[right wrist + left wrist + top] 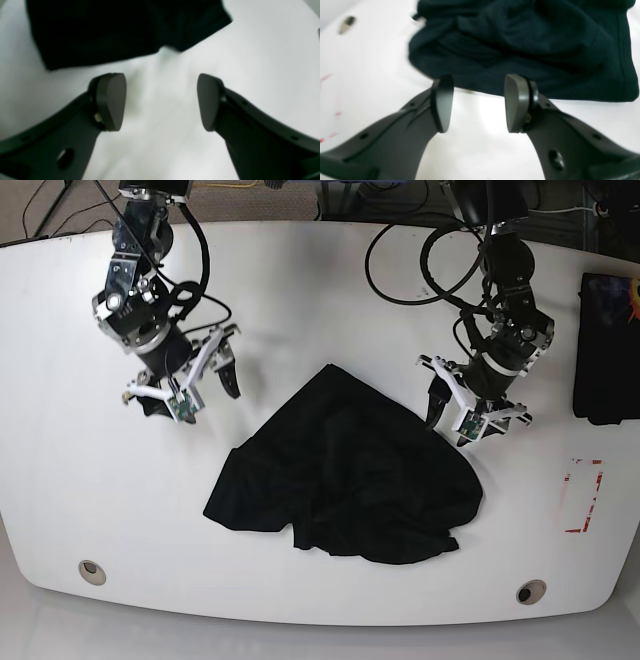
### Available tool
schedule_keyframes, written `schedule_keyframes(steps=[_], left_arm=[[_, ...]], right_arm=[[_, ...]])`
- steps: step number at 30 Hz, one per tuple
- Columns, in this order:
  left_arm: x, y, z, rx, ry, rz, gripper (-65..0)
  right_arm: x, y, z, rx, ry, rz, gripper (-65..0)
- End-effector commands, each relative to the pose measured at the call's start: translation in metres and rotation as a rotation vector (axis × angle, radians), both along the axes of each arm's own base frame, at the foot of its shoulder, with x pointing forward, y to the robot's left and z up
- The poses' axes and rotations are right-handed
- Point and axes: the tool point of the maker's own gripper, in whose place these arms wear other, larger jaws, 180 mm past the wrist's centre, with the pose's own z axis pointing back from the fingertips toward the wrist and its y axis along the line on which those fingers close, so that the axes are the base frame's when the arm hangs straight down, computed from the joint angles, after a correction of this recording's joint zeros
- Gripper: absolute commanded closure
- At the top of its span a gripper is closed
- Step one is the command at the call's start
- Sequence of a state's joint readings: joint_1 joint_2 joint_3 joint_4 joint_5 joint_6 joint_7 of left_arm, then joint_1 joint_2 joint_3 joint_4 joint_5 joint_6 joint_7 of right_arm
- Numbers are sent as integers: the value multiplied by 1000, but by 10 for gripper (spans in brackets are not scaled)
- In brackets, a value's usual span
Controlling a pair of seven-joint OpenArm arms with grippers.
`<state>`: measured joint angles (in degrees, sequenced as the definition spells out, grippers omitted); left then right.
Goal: Layout the t-shirt on the table in an organized manner, then fold the t-shirt properly
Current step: 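Reach both grippers to the new crumpled black shirt and grasp its edges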
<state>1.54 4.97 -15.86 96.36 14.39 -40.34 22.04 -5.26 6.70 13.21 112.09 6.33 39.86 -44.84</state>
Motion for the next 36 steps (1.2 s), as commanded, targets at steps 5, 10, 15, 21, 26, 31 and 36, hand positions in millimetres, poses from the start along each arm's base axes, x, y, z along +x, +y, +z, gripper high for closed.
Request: schedule_keyframes(steps=[5, 10, 15, 21, 26, 31, 36], left_arm=[[22, -10, 16, -18, -55, 6, -307], [22, -9, 15, -2, -49, 7, -307], [22, -7, 14, 2, -48, 11, -307], [21, -1, 12, 18, -42, 13, -307], [18, 12, 7, 61, -10, 21, -307], [17, 15, 4, 73, 6, 27, -307], [17, 16, 5, 74, 4, 29, -307]], right_arm=[[44, 21, 26, 35, -75, 63, -431], [73, 44, 28, 68, -66, 112, -431], [103, 65, 31, 106, -49, 147, -431], [131, 95, 31, 188, -38, 192, -431], [152, 118, 27, 264, -26, 224, -431], [167, 129, 15, 328, 13, 229, -431], [171, 131, -1, 380, 42, 212, -431]])
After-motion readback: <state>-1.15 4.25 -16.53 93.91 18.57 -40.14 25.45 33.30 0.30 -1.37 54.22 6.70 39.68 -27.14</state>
